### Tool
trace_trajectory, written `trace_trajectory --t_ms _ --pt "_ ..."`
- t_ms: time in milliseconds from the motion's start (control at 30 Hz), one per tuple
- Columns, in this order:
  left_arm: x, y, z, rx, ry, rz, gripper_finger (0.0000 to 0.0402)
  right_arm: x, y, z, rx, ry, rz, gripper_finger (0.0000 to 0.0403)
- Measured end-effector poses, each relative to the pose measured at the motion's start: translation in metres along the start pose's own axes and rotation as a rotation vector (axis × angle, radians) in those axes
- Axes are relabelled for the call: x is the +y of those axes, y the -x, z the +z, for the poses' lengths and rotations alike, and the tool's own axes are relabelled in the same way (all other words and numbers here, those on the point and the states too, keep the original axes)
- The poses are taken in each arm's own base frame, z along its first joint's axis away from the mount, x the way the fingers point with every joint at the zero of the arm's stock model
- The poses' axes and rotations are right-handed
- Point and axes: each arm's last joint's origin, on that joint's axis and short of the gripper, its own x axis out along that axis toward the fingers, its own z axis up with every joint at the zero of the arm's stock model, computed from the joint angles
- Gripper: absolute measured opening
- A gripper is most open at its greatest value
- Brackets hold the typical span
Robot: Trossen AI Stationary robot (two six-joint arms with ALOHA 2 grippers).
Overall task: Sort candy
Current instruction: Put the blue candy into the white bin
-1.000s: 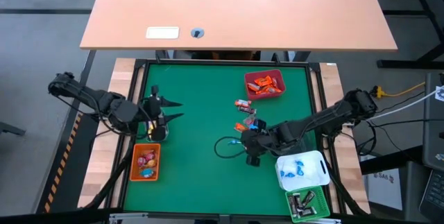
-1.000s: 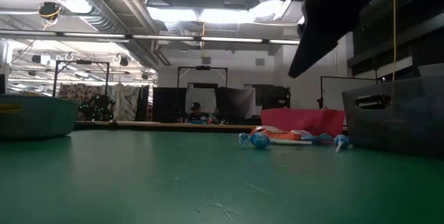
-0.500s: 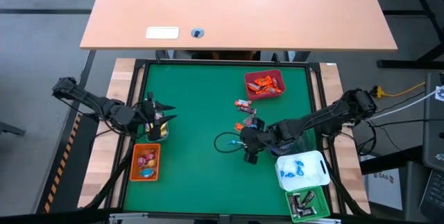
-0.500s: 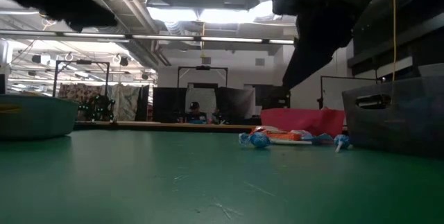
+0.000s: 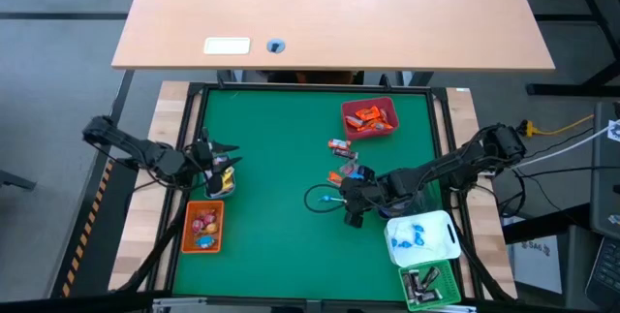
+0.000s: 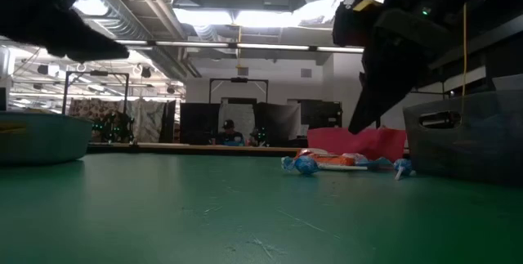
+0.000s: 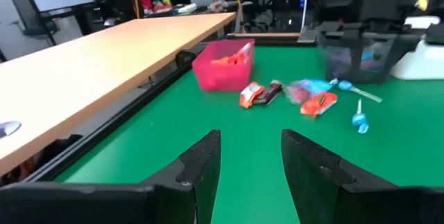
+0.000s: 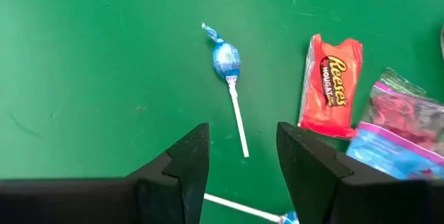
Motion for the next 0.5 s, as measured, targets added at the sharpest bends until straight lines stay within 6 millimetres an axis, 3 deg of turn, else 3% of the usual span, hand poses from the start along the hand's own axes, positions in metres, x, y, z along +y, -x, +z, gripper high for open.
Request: trace_trajectory --t_ms 233,367,500 --pt "0.001 -0.001 -0.018 -0.001 0.006 0.019 0.0141 0.000 -0.005 -0.003 -0.044 -0.013 0.026 0.0167" --pt "0.001 -0.001 -0.018 -0.013 0.013 0.028 0.0141 0.000 -0.005 -0.002 -0.056 -0.015 0.014 0.0167" --pt "0.002 -0.001 -0.018 -0.015 0.014 0.038 0.0141 0.004 -0.017 -0.002 -0.073 -0.005 0.025 0.0167"
